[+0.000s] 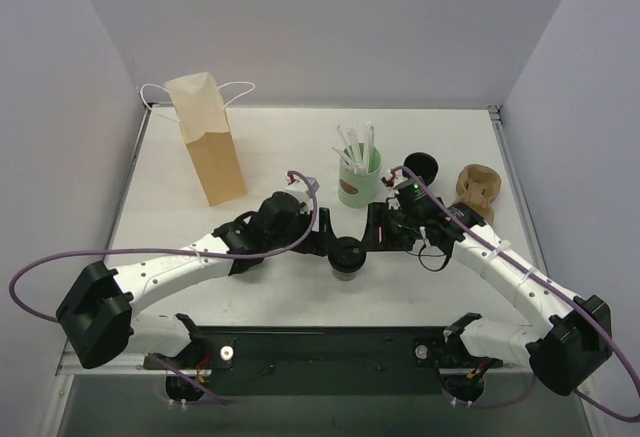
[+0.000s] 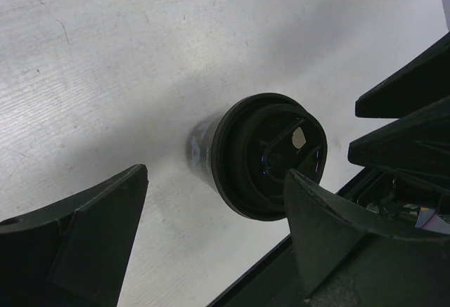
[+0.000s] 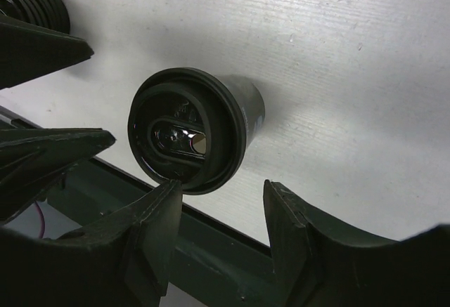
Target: Pack the takeout coffee
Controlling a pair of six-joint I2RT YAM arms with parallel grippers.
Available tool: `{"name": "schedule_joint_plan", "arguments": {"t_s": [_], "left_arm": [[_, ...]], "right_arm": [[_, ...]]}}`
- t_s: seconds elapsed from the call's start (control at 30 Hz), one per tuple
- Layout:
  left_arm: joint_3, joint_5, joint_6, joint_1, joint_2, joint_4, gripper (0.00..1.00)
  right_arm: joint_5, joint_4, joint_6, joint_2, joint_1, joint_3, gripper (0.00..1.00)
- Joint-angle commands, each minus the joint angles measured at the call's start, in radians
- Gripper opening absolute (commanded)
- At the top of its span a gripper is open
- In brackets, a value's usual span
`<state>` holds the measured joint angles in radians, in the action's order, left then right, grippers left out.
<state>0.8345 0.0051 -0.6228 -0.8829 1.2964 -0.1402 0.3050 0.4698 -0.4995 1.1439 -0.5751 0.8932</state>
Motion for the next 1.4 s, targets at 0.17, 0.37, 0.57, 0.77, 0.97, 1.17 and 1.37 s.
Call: {"name": "schedule_joint_plan", "arguments": {"t_s": [0.17,0.37,0.57,0.77,0.97,1.17,1.37], "left_arm": [[-0.018,0.032,-0.037,-0.005,0.055,0.126,0.83],[-0.089,0.045,-0.063,-0.008,0.069,0.201,0.75],[-0.146,0.050,-0.081,-0.025,0.076,0.246,0.64],[-0.164,0.022,-0.078,-0.041,0.081,0.246,0.55],[-0.193,0.006,-0.086,-0.044,0.080,0.243,0.54],[-0.160,0.010,-0.071,-0.044,0.069,0.209,0.58],[-0.159,0.010,-0.078,-0.045,0.066,0.203,0.58]], "right_arm": [[0.023,-0.076,-0.008,0.043,0.009,-0.049,0.45],[0.037,-0.100,-0.004,0.056,0.008,-0.094,0.43],[0.045,-0.112,0.001,0.050,0.008,-0.120,0.43],[0.039,-0.115,0.010,0.048,0.008,-0.122,0.41],[0.040,-0.126,0.006,0.051,0.008,-0.128,0.40],[0.046,-0.112,0.007,0.045,0.008,-0.099,0.40],[0.069,-0.112,0.010,0.053,0.008,-0.066,0.45]]}}
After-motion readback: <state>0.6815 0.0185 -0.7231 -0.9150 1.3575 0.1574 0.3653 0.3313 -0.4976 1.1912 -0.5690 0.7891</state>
